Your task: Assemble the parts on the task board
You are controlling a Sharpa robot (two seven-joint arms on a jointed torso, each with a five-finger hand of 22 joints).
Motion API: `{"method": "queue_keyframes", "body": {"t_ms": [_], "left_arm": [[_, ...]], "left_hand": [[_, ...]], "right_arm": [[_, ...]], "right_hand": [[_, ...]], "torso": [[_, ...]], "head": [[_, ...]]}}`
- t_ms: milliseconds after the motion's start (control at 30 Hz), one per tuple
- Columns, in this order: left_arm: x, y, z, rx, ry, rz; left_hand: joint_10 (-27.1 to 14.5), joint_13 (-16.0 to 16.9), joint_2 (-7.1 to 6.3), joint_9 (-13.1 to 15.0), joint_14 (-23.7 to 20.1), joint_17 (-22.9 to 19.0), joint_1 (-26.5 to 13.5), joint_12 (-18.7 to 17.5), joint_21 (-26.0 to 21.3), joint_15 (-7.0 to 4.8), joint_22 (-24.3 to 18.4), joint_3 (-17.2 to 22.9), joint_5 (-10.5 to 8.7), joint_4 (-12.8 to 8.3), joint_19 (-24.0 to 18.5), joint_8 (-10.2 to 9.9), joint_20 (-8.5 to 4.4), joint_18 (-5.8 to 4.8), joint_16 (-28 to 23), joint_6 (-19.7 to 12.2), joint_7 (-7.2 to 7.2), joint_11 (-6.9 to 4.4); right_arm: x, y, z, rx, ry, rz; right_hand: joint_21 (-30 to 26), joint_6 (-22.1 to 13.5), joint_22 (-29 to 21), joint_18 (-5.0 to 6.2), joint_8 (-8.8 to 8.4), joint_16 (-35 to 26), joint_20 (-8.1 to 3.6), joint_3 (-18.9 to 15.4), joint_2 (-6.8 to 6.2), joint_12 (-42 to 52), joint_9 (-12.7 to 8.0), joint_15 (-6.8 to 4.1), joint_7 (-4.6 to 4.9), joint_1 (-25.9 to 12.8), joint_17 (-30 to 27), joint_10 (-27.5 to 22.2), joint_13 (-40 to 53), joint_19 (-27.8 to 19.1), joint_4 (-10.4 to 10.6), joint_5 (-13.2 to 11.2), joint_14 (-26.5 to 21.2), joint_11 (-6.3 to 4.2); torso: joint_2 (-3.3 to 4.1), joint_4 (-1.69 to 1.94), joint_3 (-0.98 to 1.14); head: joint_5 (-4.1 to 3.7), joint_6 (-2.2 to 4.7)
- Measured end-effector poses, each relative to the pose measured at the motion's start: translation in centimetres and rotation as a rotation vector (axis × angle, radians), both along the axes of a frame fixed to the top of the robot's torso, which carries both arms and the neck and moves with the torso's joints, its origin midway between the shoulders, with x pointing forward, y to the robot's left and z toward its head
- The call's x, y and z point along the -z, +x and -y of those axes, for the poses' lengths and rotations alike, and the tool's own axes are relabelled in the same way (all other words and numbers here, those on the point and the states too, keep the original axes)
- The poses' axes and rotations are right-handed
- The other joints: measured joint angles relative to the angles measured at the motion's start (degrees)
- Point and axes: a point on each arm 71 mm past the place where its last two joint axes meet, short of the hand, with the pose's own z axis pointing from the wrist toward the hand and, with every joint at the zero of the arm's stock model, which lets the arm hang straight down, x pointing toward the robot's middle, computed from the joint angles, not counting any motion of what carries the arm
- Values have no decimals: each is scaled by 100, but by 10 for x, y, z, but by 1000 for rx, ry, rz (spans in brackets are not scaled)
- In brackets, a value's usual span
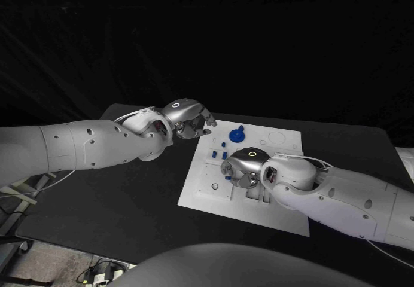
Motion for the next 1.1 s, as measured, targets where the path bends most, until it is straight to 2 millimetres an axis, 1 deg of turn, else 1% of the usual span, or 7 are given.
{"method": "queue_keyframes", "body": {"t_ms": [100, 167, 467, 700, 867, 967, 1100], "left_arm": [[0, 0, 0, -1, 1, -1], [0, 0, 0, -1, 1, -3], [1, 1, -1, -5, 4, -8], [1, 1, -1, -7, 5, -11], [1, 1, -1, -8, 6, -12], [1, 1, -1, -9, 6, -12], [1, 0, -1, -9, 6, -13]], "left_hand": [[0, 0, 0, 0, 0, 0, 0, 0, 0, 0, 0, 0, 0, 0, 0, 0, 0, 0, 0, 0, 0, 0], [0, 0, 0, 0, 0, 0, 0, 0, 0, 0, 0, 16, 0, 17, 0, 0, 0, 0, 0, 0, 0, 0], [-1, 5, 23, 0, 0, 0, 23, 32, 0, 0, 0, 31, 0, 2, 0, 0, 0, 0, 0, 21, 21, -1], [-26, 5, 23, 1, 0, 1, 23, 32, 0, 0, 0, 31, 0, 2, 0, 0, 0, 0, 0, 21, 21, -16], [-41, 11, 30, 0, 0, 1, 31, 32, 0, 0, 0, 31, 0, 2, 0, 0, 0, 0, 0, 21, 21, 0], [-41, 11, 47, 0, 0, 1, 47, 32, 0, 0, 0, 31, 0, 2, 0, 0, 0, 0, 0, 21, 21, 0], [-41, 16, 53, 0, 0, 1, 53, 67, 0, 0, 0, 49, 0, -17, 0, 0, 0, 0, 0, 21, 20, 0]], "right_arm": [[0, 0, 0, 0, -2, -1], [0, 0, 0, 1, -2, -1], [1, 1, 1, 3, -1, 0], [1, 2, 3, 8, 4, 2], [0, 2, 4, 9, 14, 6], [-2, 0, 5, 2, 31, 10], [-6, -6, 0, -24, 64, 21]], "right_hand": [[-137, -108, 0, -1, -123, -66, 30, 22, -36, -39, -116, 50, -67, -36, -87, -199, -8, -103, 21, -149, -111, 47], [-197, -143, 0, -1, -177, -76, 55, 22, -36, -55, -172, 68, -63, -36, -129, -267, -8, -137, 21, -194, -129, 69], [-197, -163, -1, -1, -176, -76, 55, 47, -35, -55, -216, 68, -84, -37, -139, -267, -8, -137, 47, -194, -129, 69], [-197, -160, -1, 0, -198, -76, 55, 70, 16, -55, -251, 68, -81, -88, -129, -267, -8, -136, 69, -138, -129, 69], [-197, 31, -2, -1, -198, -76, 55, 69, 16, -9, -279, 48, 11, -88, -136, -267, -4, -136, 69, -137, -149, 69], [-197, 228, -2, 0, -120, -60, 55, 44, -2, 37, -291, 48, 67, -107, -131, -223, 9, -136, 94, -311, -149, 24], [-208, 451, -2, -1, -57, -43, 55, -3, -29, 151, -318, 38, 42, -134, -131, -131, 43, -136, 142, -416, -158, -66]], "torso": [[0, 1, 0], [0, 1, 0], [-1, 1, 0], [-2, 0, 0], [-1, 0, 0], [0, 0, 0], [0, 0, 0]], "head": [[4, 0], [5, 0], [19, 0], [21, 0], [16, 0], [11, 0], [19, 0]]}}
